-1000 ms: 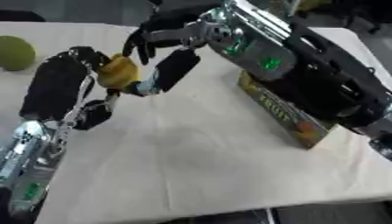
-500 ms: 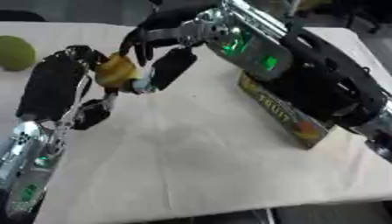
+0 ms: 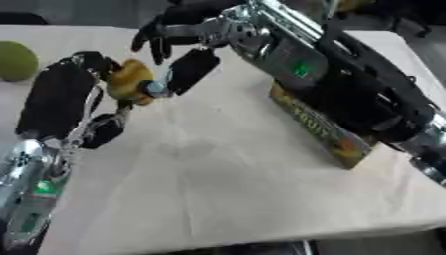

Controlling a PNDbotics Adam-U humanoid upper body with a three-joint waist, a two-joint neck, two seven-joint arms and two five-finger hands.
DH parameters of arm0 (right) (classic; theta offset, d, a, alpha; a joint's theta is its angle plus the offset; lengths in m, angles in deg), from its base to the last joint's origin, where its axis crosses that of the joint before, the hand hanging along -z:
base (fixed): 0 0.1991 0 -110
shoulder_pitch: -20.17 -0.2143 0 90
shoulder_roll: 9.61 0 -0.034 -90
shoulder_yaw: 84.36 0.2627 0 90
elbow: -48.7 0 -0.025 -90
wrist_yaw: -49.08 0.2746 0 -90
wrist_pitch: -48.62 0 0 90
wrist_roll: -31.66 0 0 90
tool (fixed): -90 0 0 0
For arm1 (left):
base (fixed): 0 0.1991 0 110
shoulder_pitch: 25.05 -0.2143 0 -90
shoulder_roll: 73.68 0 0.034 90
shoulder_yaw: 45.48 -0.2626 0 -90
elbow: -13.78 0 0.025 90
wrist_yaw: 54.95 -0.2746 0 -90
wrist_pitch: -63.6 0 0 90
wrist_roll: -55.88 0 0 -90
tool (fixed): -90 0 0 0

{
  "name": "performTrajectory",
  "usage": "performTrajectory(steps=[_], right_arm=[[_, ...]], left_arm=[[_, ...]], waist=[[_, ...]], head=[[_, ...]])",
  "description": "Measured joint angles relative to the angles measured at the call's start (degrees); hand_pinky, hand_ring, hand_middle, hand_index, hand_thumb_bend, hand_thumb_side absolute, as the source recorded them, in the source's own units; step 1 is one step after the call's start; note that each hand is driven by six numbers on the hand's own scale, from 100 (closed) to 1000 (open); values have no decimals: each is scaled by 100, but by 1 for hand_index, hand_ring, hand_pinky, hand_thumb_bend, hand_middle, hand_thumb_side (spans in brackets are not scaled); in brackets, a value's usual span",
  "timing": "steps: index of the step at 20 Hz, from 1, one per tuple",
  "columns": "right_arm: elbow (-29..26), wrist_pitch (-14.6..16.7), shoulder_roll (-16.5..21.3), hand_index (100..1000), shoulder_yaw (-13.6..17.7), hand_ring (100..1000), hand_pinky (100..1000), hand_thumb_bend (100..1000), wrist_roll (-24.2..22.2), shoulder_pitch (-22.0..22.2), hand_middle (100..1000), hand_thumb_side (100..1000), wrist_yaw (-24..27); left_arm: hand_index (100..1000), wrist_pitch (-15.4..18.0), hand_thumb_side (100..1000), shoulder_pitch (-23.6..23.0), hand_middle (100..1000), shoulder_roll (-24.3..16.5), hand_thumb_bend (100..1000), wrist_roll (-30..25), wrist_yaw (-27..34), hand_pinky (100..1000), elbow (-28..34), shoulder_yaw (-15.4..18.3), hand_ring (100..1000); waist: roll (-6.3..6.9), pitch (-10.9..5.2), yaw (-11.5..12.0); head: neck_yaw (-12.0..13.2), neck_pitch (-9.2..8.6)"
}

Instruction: Pick up the objects with one hand, pass them to the other hand, and then place them into the box on the other side of the table.

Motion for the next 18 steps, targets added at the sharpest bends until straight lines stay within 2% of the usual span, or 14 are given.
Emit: performTrajectory(steps=[10, 18], right_arm=[[230, 96, -94, 933, -38, 764, 859, 287, -190, 0, 658, 758, 124], [395, 56, -151, 935, -70, 763, 853, 273, -261, -4, 657, 739, 201]], left_arm=[[608, 65, 100, 8, 505, 2, 100, 17, -147, 472, 57, -37, 548], [608, 199, 100, 37, 507, 37, 100, 24, -266, 476, 106, -83, 550]], waist=[[0, 1, 41], [0, 1, 75]], head=[[-37, 0], [-50, 0]])
